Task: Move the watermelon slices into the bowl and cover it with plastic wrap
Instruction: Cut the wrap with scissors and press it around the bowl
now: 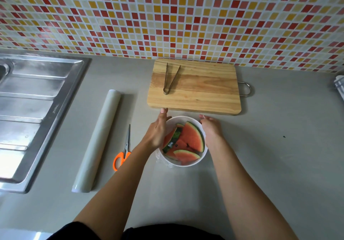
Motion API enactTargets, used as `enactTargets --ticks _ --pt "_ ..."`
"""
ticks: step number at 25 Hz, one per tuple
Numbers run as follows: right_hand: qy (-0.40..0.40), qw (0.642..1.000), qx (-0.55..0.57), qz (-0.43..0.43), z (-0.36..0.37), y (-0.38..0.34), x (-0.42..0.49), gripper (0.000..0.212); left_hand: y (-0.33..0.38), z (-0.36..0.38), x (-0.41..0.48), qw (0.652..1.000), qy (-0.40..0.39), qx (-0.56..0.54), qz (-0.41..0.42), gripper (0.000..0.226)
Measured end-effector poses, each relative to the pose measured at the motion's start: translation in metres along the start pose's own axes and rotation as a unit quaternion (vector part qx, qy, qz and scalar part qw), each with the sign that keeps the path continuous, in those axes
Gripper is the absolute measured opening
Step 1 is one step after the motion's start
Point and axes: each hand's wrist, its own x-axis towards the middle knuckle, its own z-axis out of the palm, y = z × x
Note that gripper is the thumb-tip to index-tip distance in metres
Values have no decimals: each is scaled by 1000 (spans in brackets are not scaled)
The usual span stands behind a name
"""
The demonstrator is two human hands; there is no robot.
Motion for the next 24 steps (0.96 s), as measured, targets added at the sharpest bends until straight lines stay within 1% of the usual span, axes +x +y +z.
enactTargets --ticks 2,4,5,7,8,10,13,15,19,22,24 --pt "-9 1000 -2 23 0 1 0 23 8 -7 6 998 -11 -41 53 72" --pt "-14 999 -12 29 -1 1 -1 23 20 -10 12 990 -74 -98 76 57" --pt "-14 999 -15 29 -1 2 -1 24 26 -9 15 985 -113 -105 73 52" --pt "-14 999 -15 28 -1 3 0 24 36 -6 21 980 -173 -79 50 47" --pt "-16 999 -10 30 0 3 0 23 39 -5 24 979 -189 -73 37 46" --pt "-13 999 4 34 2 4 0 25 43 -4 28 973 -208 -96 6 47" --pt "-2 1000 2 24 1 3 0 25 41 -4 26 970 -211 -125 -8 47" --pt "2 1000 3 15 0 1 0 22 38 -3 25 971 -204 -123 -4 45" --pt "1 1000 25 11 -1 -1 -1 19 37 0 24 977 -200 -78 -6 45" --pt "19 999 26 -3 -2 -1 -1 22 30 2 28 981 -186 -53 2 48" --pt "37 999 32 8 -5 -2 -2 26 27 3 29 984 -176 -38 2 51"
